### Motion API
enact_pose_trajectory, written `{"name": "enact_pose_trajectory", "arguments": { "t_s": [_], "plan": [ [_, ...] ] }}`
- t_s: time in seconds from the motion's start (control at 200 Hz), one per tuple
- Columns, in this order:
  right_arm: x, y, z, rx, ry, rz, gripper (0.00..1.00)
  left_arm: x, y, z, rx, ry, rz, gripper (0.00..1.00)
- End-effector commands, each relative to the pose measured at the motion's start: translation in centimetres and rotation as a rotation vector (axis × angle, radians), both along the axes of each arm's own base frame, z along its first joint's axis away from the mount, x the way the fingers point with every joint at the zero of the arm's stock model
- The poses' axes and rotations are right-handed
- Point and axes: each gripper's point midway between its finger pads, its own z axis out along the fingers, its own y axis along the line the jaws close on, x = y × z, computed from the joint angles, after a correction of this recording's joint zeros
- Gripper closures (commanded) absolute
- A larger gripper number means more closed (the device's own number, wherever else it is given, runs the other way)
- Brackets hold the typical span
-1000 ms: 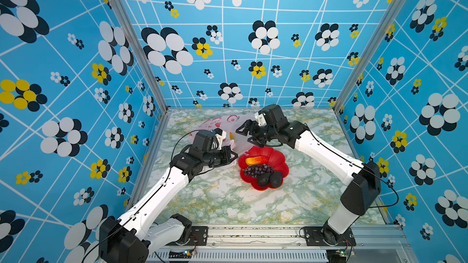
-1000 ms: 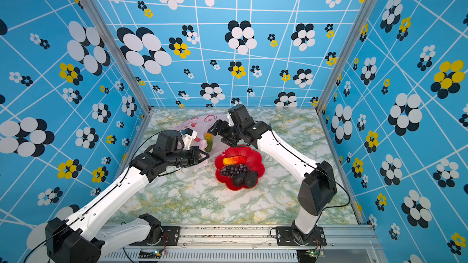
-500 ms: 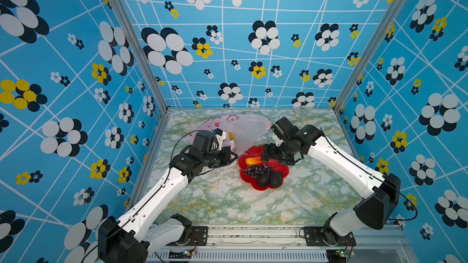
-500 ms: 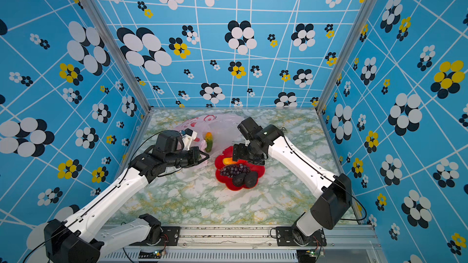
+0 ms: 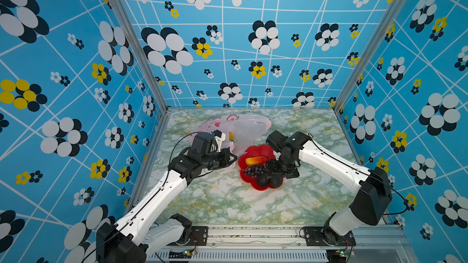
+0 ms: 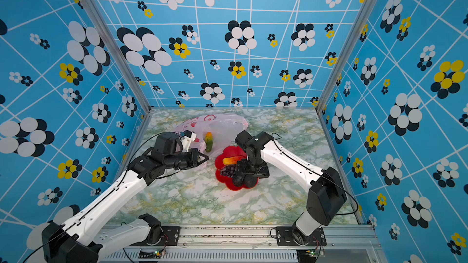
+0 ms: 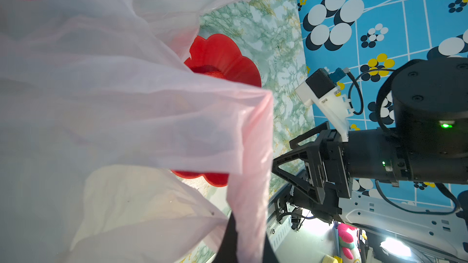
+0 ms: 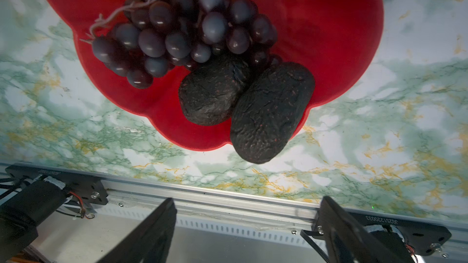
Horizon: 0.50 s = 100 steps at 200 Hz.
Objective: Place the fruits into the plastic bag
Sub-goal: Pick up the fruit from the plate.
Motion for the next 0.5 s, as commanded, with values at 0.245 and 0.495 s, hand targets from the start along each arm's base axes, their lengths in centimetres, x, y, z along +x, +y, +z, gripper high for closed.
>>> {"name": "enact_pose_trajectory", "arguments": {
  "t_s": [0.245, 0.495],
  "plan": [
    [-0.4, -0.4, -2.9, -0.058, 0.025, 0.005, 0.13, -1.1, 0.3, -0.2, 0.005, 0.004, -0.012, 1.00],
    [0.4, 0.2, -4.4, -0.077, 0.036, 0.016, 0.19, -1.4, 0.6, 0.0, 0.009, 0.001, -0.005, 1.00]
  ]
}}
